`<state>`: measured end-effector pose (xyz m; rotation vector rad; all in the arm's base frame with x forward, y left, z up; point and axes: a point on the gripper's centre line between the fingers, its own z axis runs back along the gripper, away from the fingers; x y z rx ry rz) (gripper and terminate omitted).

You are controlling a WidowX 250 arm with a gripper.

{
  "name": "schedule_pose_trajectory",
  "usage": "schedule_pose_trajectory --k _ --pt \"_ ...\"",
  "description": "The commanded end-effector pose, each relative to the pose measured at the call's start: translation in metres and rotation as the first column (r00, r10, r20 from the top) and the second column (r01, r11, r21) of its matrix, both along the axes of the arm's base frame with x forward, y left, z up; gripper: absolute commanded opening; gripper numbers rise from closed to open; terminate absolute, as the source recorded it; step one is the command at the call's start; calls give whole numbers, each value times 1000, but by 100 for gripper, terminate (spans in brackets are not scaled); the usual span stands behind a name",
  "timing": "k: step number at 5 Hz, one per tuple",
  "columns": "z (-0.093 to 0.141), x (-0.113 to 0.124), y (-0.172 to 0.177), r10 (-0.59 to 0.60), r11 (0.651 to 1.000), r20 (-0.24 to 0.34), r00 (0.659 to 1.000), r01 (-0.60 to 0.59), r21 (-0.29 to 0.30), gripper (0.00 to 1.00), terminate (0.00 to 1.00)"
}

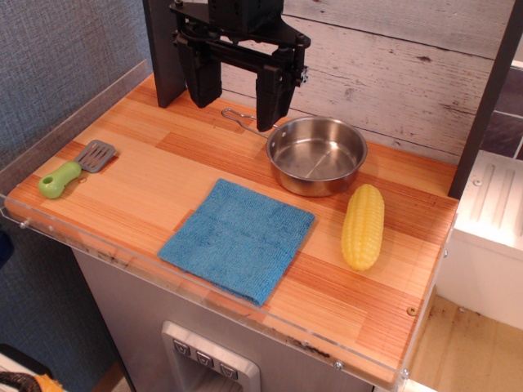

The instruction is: Relocate the corn to the right of the green scoop.

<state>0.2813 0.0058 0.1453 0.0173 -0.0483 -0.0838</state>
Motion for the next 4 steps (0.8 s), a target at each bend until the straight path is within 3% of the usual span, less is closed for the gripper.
schedule_pose_trajectory --k 1,2,3,4 --pt "0 0 0 0 1000 0 1000 0 0 100 0" --pt "-9 7 -42 -58 998 53 997 58 -16 100 0" --pt "-18 11 -89 -49 999 81 996 48 7 100 0" --pt "-30 14 -123 4 1000 69 998 -5 6 100 0"
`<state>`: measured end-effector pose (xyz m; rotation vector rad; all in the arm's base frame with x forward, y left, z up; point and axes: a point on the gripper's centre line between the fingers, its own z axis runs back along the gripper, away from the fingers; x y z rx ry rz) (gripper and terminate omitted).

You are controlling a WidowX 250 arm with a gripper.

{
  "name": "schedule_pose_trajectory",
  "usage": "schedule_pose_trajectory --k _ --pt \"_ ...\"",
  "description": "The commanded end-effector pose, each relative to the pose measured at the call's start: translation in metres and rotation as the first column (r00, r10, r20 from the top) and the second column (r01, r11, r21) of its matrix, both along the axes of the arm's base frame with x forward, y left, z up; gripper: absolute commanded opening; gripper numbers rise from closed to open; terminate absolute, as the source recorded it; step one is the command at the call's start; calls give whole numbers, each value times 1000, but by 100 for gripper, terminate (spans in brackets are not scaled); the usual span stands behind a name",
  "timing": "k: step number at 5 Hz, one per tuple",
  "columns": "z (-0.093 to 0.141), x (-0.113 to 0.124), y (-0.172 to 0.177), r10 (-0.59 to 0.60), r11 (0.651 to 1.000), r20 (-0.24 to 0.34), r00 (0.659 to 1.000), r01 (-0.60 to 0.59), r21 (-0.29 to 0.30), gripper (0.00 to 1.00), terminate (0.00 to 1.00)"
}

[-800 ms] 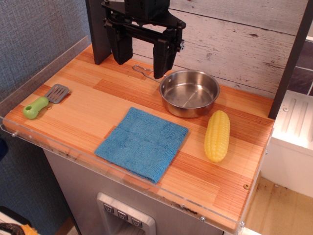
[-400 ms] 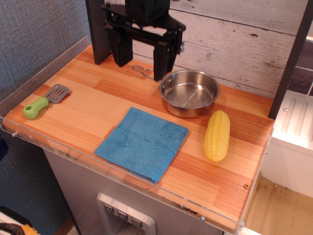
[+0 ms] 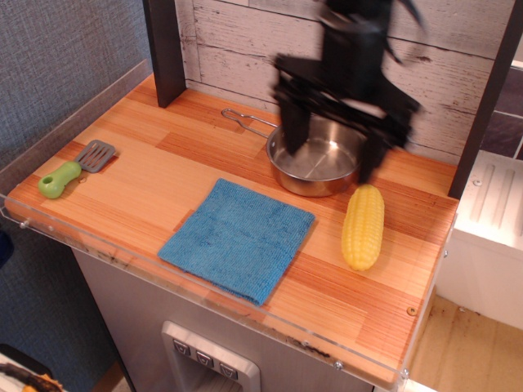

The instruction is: Relocate the corn to the right of the green scoop.

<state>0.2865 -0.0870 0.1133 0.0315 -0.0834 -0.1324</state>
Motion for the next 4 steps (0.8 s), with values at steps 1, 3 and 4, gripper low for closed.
schedule_pose_trajectory --k 1,3,4 --pt "-15 9 -38 116 993 13 993 -116 1 100 0" --pt "-31 7 -10 202 978 -5 979 -201 61 100 0" --pt "-41 12 -4 170 984 -12 985 -169 55 100 0"
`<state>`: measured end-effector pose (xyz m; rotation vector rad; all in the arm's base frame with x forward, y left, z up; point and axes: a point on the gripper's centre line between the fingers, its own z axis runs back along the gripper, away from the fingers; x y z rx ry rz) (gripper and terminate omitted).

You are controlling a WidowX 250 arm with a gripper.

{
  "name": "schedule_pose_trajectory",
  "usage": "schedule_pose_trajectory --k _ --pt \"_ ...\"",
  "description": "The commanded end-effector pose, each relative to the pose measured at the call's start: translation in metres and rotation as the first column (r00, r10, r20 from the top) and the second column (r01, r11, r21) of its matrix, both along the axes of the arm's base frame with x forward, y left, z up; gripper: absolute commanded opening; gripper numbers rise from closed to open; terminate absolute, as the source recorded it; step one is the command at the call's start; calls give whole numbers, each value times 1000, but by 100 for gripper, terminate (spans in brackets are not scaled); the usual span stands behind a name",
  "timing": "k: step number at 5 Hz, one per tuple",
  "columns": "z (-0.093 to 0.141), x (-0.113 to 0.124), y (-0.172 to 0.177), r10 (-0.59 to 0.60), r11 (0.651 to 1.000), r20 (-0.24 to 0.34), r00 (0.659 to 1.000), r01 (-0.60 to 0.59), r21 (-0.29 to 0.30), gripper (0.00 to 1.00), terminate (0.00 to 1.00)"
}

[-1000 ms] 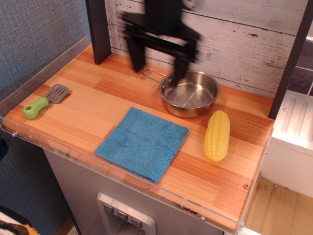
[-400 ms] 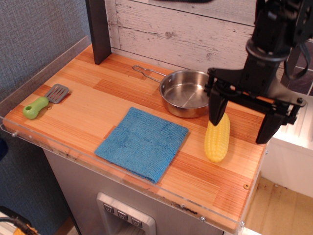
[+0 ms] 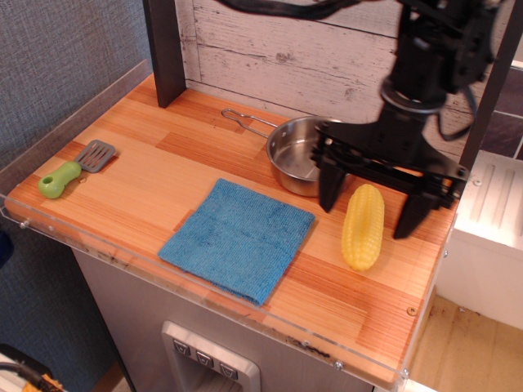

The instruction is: Relocate the corn to the right of the green scoop.

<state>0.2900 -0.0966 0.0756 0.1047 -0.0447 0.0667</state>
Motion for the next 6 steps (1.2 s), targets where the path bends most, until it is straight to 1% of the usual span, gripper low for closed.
schedule_pose_trajectory --k 1,2,3,4,5,6 --pt "-23 19 2 -96 995 37 995 97 -32 100 0" --pt "-36 29 -6 -122 991 36 992 123 -51 100 0" --pt "-46 43 -11 -132 990 37 991 134 -35 100 0" --pt "-53 48 -7 -132 991 22 991 133 -34 100 0" --pt "-51 46 -5 -123 992 14 992 123 -34 0 0" --pt "-29 43 -9 -156 985 45 987 159 -67 0 0"
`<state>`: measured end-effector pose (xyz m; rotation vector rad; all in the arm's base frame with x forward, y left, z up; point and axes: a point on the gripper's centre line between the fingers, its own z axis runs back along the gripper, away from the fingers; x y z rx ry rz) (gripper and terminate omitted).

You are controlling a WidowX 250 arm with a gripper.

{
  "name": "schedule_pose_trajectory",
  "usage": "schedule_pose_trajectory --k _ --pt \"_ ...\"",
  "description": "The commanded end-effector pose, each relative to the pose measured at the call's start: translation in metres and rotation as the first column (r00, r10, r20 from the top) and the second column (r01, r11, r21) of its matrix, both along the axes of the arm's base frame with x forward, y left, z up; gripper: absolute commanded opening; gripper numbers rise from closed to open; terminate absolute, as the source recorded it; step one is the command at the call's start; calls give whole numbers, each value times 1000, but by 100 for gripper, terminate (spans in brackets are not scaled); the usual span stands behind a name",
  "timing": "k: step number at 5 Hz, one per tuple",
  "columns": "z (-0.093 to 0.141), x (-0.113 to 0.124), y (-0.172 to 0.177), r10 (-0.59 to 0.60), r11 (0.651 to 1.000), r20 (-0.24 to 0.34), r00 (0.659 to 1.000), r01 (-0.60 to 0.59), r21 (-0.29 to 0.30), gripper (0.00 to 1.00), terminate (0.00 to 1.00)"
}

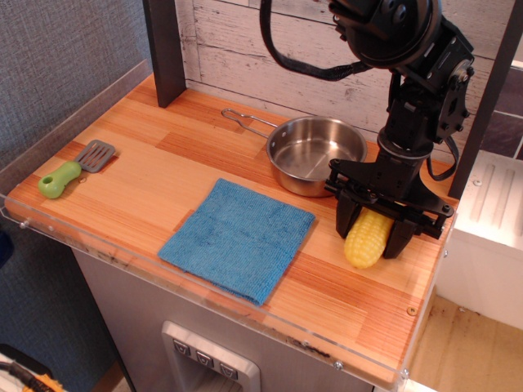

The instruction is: Relocate the corn to the right of the green scoop.

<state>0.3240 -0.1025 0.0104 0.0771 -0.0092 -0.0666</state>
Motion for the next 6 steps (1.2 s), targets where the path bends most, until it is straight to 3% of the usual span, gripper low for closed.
schedule_pose_trajectory --k 1,2,3,6 --pt "77 2 -2 -79 989 124 989 94 -118 0 0" --pt "109 -13 38 -112 980 137 984 132 -151 0 0" --pt "112 -23 86 -115 986 76 990 123 -110 0 0" --pt "90 -47 235 -50 997 4 999 50 -53 0 0"
